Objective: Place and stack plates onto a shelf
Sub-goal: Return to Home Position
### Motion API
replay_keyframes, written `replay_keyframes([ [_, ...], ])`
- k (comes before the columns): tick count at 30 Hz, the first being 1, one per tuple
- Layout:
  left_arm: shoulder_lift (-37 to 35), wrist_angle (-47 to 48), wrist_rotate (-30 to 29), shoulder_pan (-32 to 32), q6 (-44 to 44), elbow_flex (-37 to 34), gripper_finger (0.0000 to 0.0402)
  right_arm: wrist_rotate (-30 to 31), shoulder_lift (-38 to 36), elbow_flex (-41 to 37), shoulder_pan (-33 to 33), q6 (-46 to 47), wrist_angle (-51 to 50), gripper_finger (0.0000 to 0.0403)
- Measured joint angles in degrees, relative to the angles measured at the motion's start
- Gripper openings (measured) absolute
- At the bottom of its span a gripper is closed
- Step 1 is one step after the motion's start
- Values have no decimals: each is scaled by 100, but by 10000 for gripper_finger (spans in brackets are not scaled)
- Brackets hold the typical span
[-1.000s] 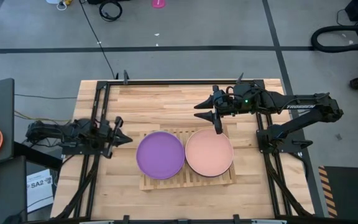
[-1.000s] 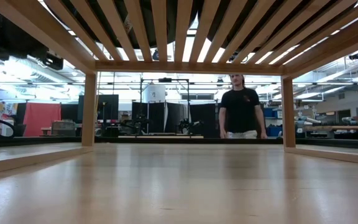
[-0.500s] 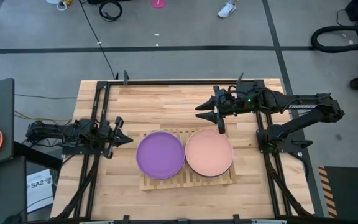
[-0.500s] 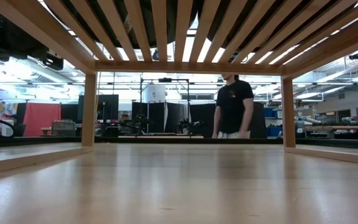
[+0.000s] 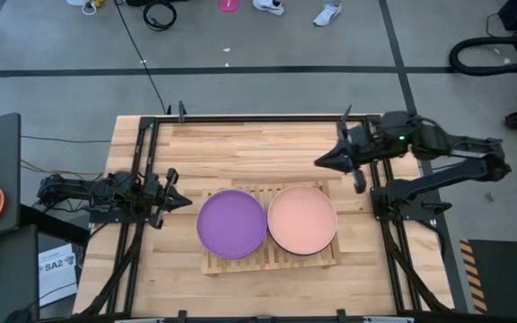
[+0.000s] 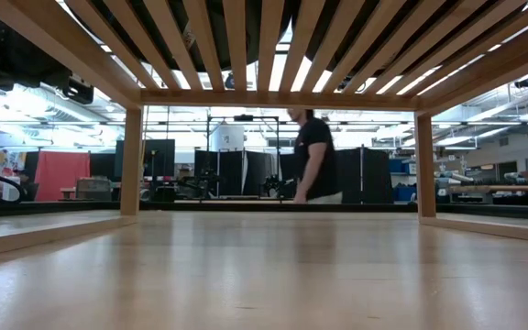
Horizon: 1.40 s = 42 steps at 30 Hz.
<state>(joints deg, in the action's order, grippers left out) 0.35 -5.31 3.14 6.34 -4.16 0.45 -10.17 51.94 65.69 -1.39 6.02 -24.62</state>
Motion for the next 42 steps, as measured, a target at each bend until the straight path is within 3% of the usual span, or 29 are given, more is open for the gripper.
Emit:
replay_keyframes([
  [4,-1,3,-2,1,-9,0,13,0,-432,-121,0,-141,-398,28],
  [9,-1,3,-7,1,-11,0,13,69,-1059,-816,0,-315,-348,17],
  [24,1,3,-51,1,-13,-2,13,205,-3348,-3143,0,227,731,16],
  [42,1,1,-101,1,37,-2,13,218,-5188,-3968,0,325,727,11],
])
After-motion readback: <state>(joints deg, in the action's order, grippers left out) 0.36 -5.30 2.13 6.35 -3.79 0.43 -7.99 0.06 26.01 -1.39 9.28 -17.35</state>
